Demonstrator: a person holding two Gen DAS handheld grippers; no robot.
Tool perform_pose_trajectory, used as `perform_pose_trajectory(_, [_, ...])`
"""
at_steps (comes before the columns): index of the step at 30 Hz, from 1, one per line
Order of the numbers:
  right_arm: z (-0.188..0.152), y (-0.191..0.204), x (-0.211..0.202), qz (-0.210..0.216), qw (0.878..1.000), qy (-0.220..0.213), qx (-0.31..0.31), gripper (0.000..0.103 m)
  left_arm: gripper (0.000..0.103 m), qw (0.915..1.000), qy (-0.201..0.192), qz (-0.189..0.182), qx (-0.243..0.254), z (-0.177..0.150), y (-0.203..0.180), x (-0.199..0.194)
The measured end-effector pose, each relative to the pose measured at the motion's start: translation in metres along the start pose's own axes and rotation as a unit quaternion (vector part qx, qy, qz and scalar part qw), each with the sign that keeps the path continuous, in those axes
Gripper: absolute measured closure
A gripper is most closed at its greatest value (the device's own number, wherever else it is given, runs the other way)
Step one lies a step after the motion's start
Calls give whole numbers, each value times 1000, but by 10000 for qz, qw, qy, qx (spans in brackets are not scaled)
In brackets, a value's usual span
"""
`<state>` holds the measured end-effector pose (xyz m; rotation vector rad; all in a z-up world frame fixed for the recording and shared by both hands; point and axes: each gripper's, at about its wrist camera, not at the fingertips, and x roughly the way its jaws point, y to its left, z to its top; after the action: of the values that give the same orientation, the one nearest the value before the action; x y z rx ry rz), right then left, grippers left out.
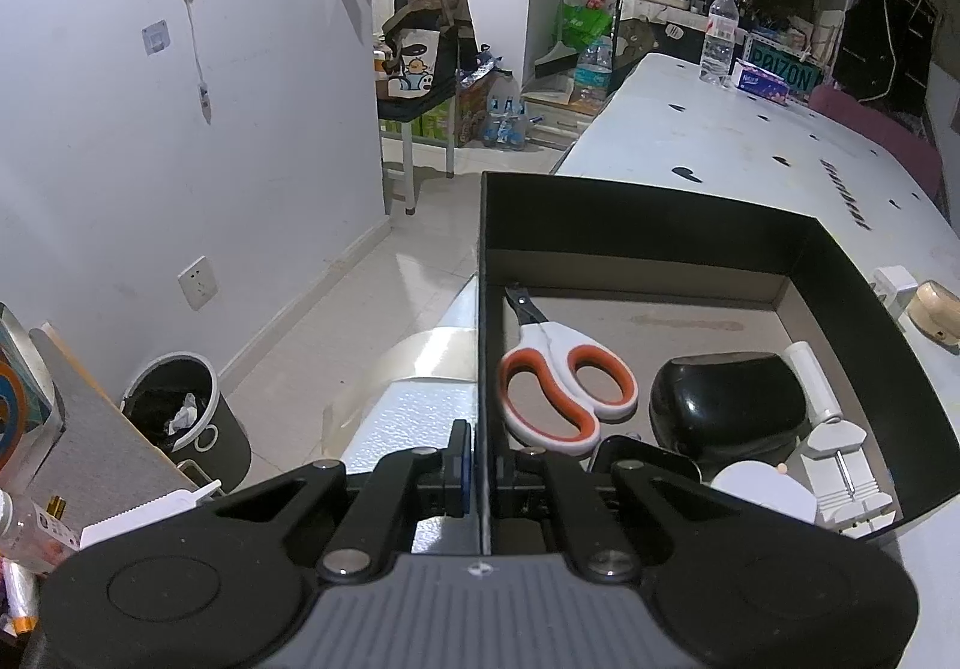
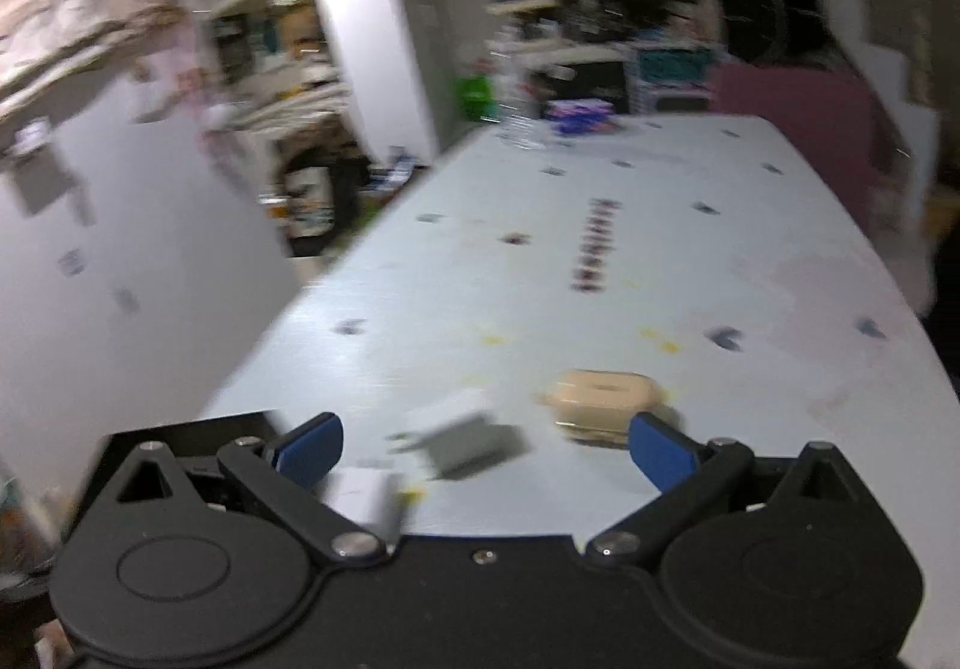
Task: Organize rigid objects
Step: 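Move the right gripper to the beige earbud case and grasp it, then carry the beige earbud case into the black box and release it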
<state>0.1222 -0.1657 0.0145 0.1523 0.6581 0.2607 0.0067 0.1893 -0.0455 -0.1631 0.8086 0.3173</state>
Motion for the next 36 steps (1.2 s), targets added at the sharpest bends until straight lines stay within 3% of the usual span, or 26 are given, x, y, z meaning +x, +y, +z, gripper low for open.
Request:
perform_pose_trajectory(6, [-10, -38, 49, -546, 9959, 294, 660, 0, 98, 10000, 3, -13, -10, 0, 1, 0])
perform_pose_trajectory(12, [-7, -49, 73, -609, 9927, 381, 966, 1, 98, 10000, 1, -22, -14, -1, 2, 1])
perform_pose_trajectory(21, [18, -28, 111, -1129, 9909, 597, 427, 2, 98, 10000, 6, -51, -30, -1, 2, 2])
perform_pose_trajectory(26, [18, -30, 129, -1235, 9875, 892, 401, 10, 98, 10000, 1, -68, -27, -1, 1, 2])
perform_pose_trajectory(28, [17, -32, 134, -1270, 9858, 1014, 429, 20, 98, 10000, 0, -72, -36, -1, 1, 2])
perform_pose_trajectory(36, [18, -33, 130, -1167, 9873, 1007, 387, 25, 98, 9999, 1, -89, -51, -1, 3, 2])
